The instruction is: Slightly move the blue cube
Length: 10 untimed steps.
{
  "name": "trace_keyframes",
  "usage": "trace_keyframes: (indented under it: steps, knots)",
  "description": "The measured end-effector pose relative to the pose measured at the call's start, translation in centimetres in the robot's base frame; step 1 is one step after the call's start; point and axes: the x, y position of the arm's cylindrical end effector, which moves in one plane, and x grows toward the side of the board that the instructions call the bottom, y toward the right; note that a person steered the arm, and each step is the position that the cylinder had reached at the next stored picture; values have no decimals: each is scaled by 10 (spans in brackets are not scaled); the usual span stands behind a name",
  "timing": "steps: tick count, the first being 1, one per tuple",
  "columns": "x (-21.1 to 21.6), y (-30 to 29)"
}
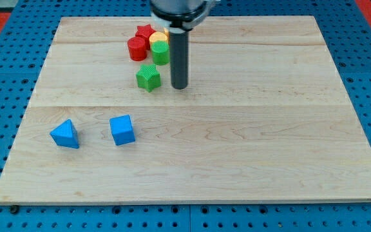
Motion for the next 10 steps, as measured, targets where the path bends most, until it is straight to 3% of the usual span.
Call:
trace_keyframes:
  steps: [1, 3, 5, 6, 7, 8, 9, 10]
  knots:
    - [-3, -42]
    - [-44, -48]
    - [30, -34]
    - [105, -14]
    - [165, -56]
    - [156, -111]
    - [129, -79]
    - [123, -10]
